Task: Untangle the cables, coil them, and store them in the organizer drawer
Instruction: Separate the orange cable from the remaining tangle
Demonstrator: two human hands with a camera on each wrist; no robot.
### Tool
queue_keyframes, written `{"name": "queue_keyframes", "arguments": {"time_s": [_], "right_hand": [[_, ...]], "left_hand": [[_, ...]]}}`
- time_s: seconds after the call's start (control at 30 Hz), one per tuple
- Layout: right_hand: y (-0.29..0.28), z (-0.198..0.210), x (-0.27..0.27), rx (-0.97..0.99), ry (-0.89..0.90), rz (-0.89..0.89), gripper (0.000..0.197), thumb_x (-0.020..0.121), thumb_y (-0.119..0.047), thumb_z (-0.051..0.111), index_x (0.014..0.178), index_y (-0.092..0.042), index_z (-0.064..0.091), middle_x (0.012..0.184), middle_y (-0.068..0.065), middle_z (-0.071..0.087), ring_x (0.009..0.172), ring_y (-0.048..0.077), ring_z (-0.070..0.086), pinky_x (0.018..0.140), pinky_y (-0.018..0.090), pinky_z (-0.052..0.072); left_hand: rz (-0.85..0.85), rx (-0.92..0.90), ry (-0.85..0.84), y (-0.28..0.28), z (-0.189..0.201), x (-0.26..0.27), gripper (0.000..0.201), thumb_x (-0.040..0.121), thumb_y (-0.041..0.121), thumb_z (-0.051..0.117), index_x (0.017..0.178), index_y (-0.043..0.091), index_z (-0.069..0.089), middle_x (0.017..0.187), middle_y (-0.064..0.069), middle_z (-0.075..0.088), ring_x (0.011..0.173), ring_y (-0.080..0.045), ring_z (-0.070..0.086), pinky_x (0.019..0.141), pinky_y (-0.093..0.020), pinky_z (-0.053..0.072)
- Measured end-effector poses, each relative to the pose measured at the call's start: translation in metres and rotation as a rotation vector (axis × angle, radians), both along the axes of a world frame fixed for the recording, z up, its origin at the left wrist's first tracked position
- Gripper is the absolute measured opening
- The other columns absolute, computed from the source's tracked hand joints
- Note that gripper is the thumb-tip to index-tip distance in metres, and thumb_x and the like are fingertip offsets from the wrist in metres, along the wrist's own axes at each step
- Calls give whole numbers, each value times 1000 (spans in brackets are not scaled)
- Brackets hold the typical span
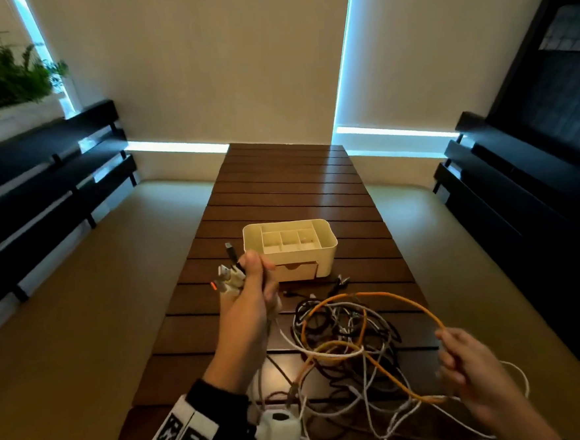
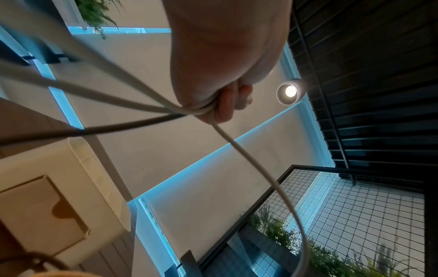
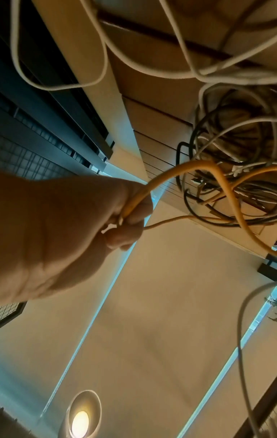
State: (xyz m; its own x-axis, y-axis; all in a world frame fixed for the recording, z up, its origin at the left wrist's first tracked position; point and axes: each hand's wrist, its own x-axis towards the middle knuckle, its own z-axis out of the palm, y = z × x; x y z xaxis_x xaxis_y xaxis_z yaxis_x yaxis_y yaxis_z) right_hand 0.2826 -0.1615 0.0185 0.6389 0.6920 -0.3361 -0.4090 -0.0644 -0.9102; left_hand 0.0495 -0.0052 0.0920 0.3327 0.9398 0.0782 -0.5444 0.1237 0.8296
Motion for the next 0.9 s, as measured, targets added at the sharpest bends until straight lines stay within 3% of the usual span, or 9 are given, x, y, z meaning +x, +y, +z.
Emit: {"name": "queue_keyframes", "arguments": {"time_s": [0.2, 0.3, 0.37, 0.47, 0.53, 0.63, 0.8, 0.83, 0.9], "right_hand": [[43, 32, -14, 413, 243, -53, 15, 70, -24, 60, 73, -14, 50, 39, -5, 34, 26, 4, 25, 35, 18, 27], [83, 74, -26, 610, 358, 5, 11, 82, -23, 46, 73, -17, 45, 40, -6, 34, 30, 4, 26, 37, 17, 27], [109, 101, -42, 699, 456, 57, 20, 90, -23, 39, 71, -17, 44, 41, -7, 34, 30, 5, 26, 38, 17, 30], [129, 122, -66, 773, 569, 134, 31, 98, -23, 31, 71, -16, 44, 41, -6, 36, 31, 5, 28, 40, 17, 32], [127, 126, -79, 822, 625, 179, 25, 94, -21, 35, 71, -14, 45, 41, -6, 35, 31, 5, 28, 41, 18, 32], [114, 121, -84, 842, 672, 174, 17, 86, -20, 40, 72, -13, 46, 41, -5, 34, 29, 4, 27, 40, 17, 31], [81, 83, -63, 643, 610, 77, 17, 90, -21, 43, 77, -14, 51, 38, -3, 31, 27, 5, 25, 35, 16, 25], [73, 74, -57, 609, 593, 55, 8, 83, -19, 52, 77, -14, 51, 38, -3, 31, 26, 5, 24, 33, 16, 25], [58, 53, -42, 571, 582, 10, 23, 58, -15, 70, 74, -13, 54, 38, -3, 31, 26, 4, 21, 30, 17, 27]], "left_hand": [[-214, -63, 171, -14, -26, 9, 38, 85, 45, 43, 73, 12, 58, 50, 1, 30, 38, -7, 20, 35, -18, 19], [-397, -30, 352, -25, -34, 17, 47, 82, 51, 42, 72, 10, 62, 49, -1, 38, 36, -6, 28, 36, -16, 23], [-517, 15, 445, -31, -34, 21, 53, 83, 54, 37, 84, 11, 69, 56, -2, 53, 39, -5, 37, 39, -14, 27], [-650, 71, 550, -35, -31, 23, 56, 87, 62, 31, 113, 28, 66, 94, 4, 73, 72, -17, 51, 63, -20, 37], [-668, 36, 499, -33, -30, 23, 54, 86, 63, 32, 125, 33, 57, 116, 12, 68, 70, -16, 50, 66, -21, 36], [-573, -62, 246, -27, -26, 21, 55, 86, 51, 37, 136, 29, 46, 130, 10, 60, 42, -3, 25, 40, -15, 22], [-285, -195, -97, -14, -19, 12, 44, 90, 41, 34, 133, 35, 45, 123, -1, 66, 36, 0, 22, 35, -14, 20], [-230, -203, -130, -10, -16, 9, 43, 90, 41, 34, 130, 34, 48, 119, -2, 67, 35, -1, 22, 35, -14, 21], [-122, -194, -151, -2, -11, 2, 40, 92, 41, 34, 124, 28, 53, 109, -2, 71, 35, -1, 23, 34, -13, 21]]}}
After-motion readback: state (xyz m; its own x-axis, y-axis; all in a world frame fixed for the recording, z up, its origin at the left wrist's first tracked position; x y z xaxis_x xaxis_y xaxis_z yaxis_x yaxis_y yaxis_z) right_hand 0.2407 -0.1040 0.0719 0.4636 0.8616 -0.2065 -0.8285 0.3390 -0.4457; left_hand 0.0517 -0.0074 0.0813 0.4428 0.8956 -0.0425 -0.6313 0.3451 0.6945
